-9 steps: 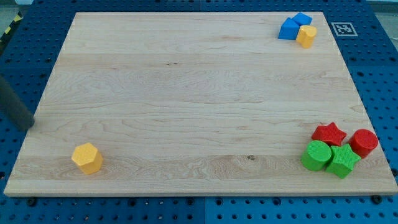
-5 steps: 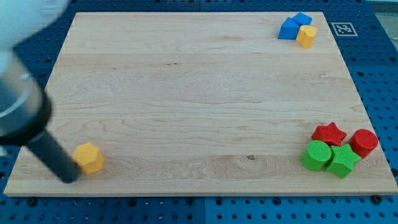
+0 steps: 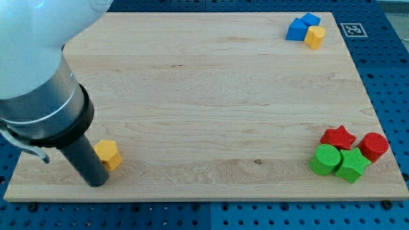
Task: Push yellow hexagon closer to blue triangle
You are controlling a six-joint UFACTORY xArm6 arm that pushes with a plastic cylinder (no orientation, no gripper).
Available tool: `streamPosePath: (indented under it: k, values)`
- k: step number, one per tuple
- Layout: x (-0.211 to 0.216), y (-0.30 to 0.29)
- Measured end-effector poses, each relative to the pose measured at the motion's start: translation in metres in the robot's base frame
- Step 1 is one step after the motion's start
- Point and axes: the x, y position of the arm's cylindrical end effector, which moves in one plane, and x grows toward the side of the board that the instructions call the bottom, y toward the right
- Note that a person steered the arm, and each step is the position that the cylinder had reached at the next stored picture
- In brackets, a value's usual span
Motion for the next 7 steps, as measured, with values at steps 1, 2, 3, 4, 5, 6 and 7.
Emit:
streamPosePath:
  k: [1,2,3,4,5,6,7]
  values:
    - [-0.008,0.000]
    - [-0.017,0.002]
    - [-0.032,0.015]
    - [-0.059,0.026]
    - [-0.086,0.026]
    - [-0.113,0.030]
    - [-0.136,0.044]
